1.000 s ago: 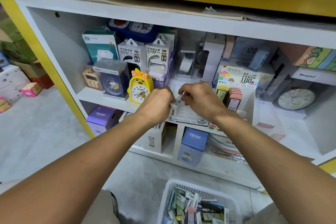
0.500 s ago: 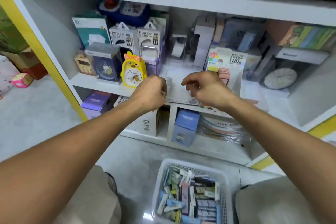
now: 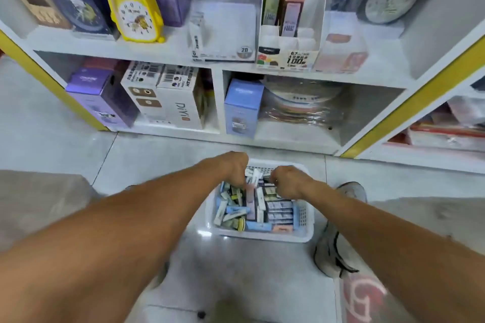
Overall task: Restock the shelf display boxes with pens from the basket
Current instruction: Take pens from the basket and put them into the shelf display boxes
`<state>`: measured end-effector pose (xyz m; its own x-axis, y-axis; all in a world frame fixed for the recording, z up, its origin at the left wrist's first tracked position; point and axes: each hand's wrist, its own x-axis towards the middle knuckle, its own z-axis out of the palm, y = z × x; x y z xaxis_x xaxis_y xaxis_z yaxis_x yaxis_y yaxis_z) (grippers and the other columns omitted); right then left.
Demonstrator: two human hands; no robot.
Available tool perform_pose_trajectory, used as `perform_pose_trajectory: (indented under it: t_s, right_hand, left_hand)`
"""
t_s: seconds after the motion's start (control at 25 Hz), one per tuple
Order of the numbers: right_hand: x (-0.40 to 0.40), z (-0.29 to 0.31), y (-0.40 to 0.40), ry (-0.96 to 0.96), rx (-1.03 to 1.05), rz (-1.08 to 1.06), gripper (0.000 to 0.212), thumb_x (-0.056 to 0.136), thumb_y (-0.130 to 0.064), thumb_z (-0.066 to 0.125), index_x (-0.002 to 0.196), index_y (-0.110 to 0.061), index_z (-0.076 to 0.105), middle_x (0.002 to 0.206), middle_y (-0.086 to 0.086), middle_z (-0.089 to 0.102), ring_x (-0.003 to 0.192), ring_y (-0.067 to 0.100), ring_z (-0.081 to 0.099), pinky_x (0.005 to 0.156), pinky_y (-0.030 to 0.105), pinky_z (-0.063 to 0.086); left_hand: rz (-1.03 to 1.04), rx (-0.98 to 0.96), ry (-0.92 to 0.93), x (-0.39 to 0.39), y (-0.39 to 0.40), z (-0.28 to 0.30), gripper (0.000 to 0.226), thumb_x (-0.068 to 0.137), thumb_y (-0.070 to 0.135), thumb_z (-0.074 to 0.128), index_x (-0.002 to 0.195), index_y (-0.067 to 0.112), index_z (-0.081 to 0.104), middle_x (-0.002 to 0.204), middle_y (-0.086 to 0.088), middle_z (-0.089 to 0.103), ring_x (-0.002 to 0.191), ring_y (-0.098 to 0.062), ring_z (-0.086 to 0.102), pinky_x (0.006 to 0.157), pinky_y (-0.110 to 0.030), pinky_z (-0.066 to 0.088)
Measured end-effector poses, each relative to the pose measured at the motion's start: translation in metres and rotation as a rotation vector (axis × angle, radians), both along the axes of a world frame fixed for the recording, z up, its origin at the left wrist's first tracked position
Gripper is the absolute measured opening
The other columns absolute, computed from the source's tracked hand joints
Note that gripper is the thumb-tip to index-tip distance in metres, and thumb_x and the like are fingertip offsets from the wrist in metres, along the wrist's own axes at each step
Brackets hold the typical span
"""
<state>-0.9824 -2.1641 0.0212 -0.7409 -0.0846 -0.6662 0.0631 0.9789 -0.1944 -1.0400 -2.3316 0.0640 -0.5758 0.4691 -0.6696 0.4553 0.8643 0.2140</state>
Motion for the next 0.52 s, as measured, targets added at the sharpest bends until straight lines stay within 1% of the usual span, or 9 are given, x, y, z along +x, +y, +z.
perform_pose_trajectory:
  t_s: [0.04,0.08,0.12,0.2,0.24,0.32,0.4,0.44,0.52]
  right_hand:
    - [0.012,-0.016,0.005,-0.036,-0.002,-0.044,0.026,0.088,-0.003,0.054,0.110,0.001,0.067,0.115,0.019,0.066,0.112,0.034,0.061,0.089,0.037,0.054]
    - [0.022,-0.029,0.010,-0.061,0.000,-0.103,0.019,0.089,-0.002,0.053,0.104,0.003,0.065,0.109,0.018,0.065,0.113,0.034,0.061,0.085,0.035,0.053]
    - [0.032,-0.044,0.017,-0.078,-0.001,-0.176,0.014,0.090,-0.003,0.053,0.101,0.002,0.061,0.105,0.016,0.063,0.113,0.034,0.061,0.081,0.033,0.051]
    - [0.051,-0.068,0.024,-0.086,0.014,-0.342,0.023,0.093,-0.008,0.054,0.114,0.001,0.056,0.118,0.017,0.062,0.113,0.034,0.061,0.084,0.034,0.051]
    - [0.058,-0.076,0.024,-0.091,0.020,-0.402,0.029,0.094,-0.011,0.053,0.121,0.000,0.054,0.124,0.018,0.061,0.114,0.034,0.061,0.088,0.036,0.051]
    - [0.067,-0.092,0.021,-0.071,0.016,-0.450,0.033,0.096,-0.014,0.052,0.127,-0.002,0.049,0.127,0.017,0.060,0.114,0.032,0.061,0.090,0.037,0.051]
    - [0.065,-0.100,0.012,-0.003,-0.014,-0.470,0.038,0.095,-0.014,0.055,0.130,-0.004,0.045,0.125,0.017,0.061,0.113,0.032,0.061,0.090,0.037,0.051]
    - [0.061,-0.104,0.007,0.033,-0.034,-0.461,0.042,0.092,-0.014,0.058,0.131,-0.005,0.044,0.123,0.017,0.061,0.112,0.032,0.060,0.090,0.038,0.050]
    - [0.049,-0.109,-0.006,0.077,-0.068,-0.411,0.050,0.089,-0.014,0.061,0.136,-0.007,0.041,0.122,0.017,0.060,0.112,0.032,0.058,0.092,0.040,0.049]
  left_hand:
    - [0.018,-0.003,-0.036,0.011,0.001,-0.018,0.032,0.086,0.025,0.070,0.070,0.009,0.048,0.078,-0.009,0.054,0.078,-0.024,0.054,0.059,-0.031,0.044]
    - [0.024,0.000,-0.063,0.020,0.003,-0.035,0.021,0.085,0.023,0.070,0.078,0.010,0.054,0.087,-0.010,0.059,0.084,-0.025,0.058,0.065,-0.030,0.047]
    - [0.024,0.019,-0.077,0.028,0.005,-0.053,0.018,0.084,0.021,0.070,0.092,0.009,0.059,0.100,-0.012,0.063,0.092,-0.026,0.060,0.074,-0.032,0.051]
    - [-0.041,0.060,-0.024,0.044,0.013,-0.081,0.041,0.080,0.017,0.073,0.116,0.006,0.056,0.116,-0.014,0.059,0.108,-0.029,0.057,0.087,-0.038,0.053]
    - [-0.068,0.078,0.033,0.050,0.019,-0.091,0.051,0.079,0.014,0.073,0.124,0.005,0.052,0.122,-0.015,0.055,0.116,-0.031,0.052,0.091,-0.041,0.051]
    - [-0.083,0.104,0.099,0.055,0.029,-0.107,0.066,0.078,0.012,0.072,0.136,0.004,0.041,0.134,-0.015,0.045,0.128,-0.032,0.042,0.099,-0.044,0.046]
    - [-0.027,0.121,0.109,0.053,0.030,-0.120,0.073,0.079,0.018,0.073,0.140,0.004,0.035,0.139,-0.014,0.039,0.132,-0.032,0.037,0.102,-0.043,0.043]
    - [0.041,0.142,0.109,0.050,0.029,-0.126,0.071,0.081,0.021,0.071,0.140,0.005,0.036,0.139,-0.013,0.039,0.131,-0.031,0.038,0.101,-0.042,0.043]
    - [0.200,0.226,0.168,0.044,0.017,-0.135,0.055,0.085,0.021,0.066,0.132,0.006,0.043,0.134,-0.014,0.042,0.125,-0.030,0.041,0.099,-0.041,0.044]
